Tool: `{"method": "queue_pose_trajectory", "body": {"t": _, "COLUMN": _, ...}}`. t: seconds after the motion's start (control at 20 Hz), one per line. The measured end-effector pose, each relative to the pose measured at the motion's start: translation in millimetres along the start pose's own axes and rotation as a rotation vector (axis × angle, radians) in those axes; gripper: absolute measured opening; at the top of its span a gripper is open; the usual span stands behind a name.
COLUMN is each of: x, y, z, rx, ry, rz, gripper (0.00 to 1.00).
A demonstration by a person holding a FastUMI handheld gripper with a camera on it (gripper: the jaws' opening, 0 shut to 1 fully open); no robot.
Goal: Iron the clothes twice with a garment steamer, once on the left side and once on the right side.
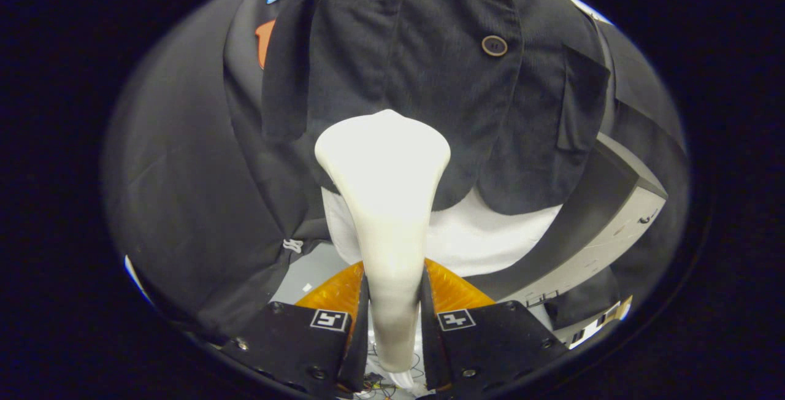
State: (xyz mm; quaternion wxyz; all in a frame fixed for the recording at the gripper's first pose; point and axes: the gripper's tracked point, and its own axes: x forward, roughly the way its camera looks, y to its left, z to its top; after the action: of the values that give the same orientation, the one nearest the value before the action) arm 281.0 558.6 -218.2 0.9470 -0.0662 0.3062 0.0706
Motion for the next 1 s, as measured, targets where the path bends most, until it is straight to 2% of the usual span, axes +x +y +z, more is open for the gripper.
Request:
{"method": "queue_pose_trajectory", "body": {"t": 0.25, "x": 1.4, "y": -0.2, "z": -8.8, "rx": 0.016, "ry": 0.022, "rz": 0.046, "gripper": 0.39}}
{"method": "queue_pose_trajectory", "body": {"t": 0.5, "x": -21.1, "y": -12.6, "z": 11.1, "rx": 0.033, "ry": -0.001, "rz": 0.108, "gripper": 0.39}}
{"method": "queue_pose_trajectory", "body": {"t": 0.8, "x": -106.6, "y": -79.1, "z": 57.9, "rx": 0.042, "ry": -0.128, "rz": 0.154, "gripper": 0.39}}
{"method": "queue_pose_trajectory", "body": {"t": 1.0, "x": -173.2, "y": -157.0, "z": 79.6, "rx": 0.024, "ry": -0.225, "rz": 0.151, "gripper": 0.39}}
